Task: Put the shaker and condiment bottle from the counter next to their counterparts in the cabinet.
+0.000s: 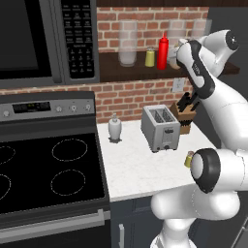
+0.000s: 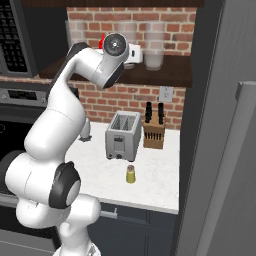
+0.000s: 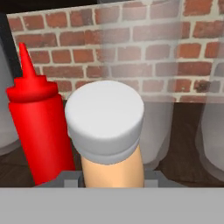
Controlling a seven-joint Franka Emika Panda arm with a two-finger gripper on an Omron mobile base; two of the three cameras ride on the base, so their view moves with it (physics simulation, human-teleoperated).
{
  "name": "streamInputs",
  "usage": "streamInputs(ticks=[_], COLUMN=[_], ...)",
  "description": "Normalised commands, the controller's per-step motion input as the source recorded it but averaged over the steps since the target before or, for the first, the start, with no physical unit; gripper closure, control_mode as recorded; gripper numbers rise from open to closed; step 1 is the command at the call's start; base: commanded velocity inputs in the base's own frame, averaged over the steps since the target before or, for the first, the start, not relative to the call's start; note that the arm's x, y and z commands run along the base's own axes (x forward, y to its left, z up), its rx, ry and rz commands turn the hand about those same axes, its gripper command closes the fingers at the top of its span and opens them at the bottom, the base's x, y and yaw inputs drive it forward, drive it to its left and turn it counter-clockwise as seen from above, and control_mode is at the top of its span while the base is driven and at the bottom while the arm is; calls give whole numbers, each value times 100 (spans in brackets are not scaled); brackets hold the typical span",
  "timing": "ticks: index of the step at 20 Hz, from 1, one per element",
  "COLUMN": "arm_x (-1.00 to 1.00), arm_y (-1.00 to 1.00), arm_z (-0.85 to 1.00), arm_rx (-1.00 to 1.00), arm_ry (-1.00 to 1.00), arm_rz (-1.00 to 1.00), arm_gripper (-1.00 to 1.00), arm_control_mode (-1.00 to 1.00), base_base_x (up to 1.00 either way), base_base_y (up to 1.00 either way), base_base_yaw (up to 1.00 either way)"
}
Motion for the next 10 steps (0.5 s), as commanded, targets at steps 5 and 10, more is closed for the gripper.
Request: streamInputs(ticks=[5, 10], arm_x=[15, 14], arm_y=[0, 0], arm_z=[-4, -7], arm_rx=[0, 0], arm_ry=[0, 0], arm_rz=[0, 0], arm_gripper=[100, 100], arm_control_mode=[-100, -100], base_base_x=[0, 0], base_base_y=[0, 0], base_base_yaw=[0, 0])
